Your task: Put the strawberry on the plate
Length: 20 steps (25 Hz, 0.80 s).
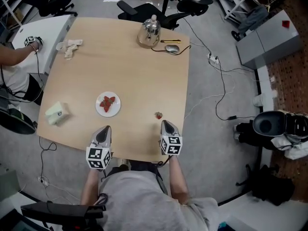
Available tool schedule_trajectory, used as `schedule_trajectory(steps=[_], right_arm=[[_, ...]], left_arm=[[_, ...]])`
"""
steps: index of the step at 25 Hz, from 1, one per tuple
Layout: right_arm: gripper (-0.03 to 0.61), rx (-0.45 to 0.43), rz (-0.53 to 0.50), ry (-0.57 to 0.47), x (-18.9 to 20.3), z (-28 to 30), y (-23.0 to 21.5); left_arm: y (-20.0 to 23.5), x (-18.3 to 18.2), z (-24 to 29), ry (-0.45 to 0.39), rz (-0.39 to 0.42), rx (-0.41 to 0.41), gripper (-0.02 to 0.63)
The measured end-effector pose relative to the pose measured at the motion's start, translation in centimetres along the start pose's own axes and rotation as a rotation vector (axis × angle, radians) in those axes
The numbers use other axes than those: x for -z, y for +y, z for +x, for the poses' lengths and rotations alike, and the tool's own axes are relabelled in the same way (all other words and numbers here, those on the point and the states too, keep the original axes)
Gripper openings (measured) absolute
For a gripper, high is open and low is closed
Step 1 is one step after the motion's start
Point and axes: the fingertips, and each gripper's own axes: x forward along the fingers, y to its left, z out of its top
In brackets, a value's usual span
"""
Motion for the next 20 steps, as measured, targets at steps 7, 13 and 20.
schedule_trajectory(steps=[7, 13, 20], right_arm=[[0.066, -0.011, -0.022, 0.107, 2.2, 3.1, -0.4], [0.116, -0.019, -0.033, 0.167, 3.6, 5.1, -0.9], [0.164, -0.012, -0.055, 0.204, 4.5, 6.8, -1.4]], left_arm=[[1.2, 0.4, -1.1, 0.009, -0.012, -0.052, 0.018], [2.3, 0.8, -2.2, 0.016, -0.026, -0.106, 0.018], [2.3, 1.2, -2.9, 0.026, -0.031, -0.144, 0.018]])
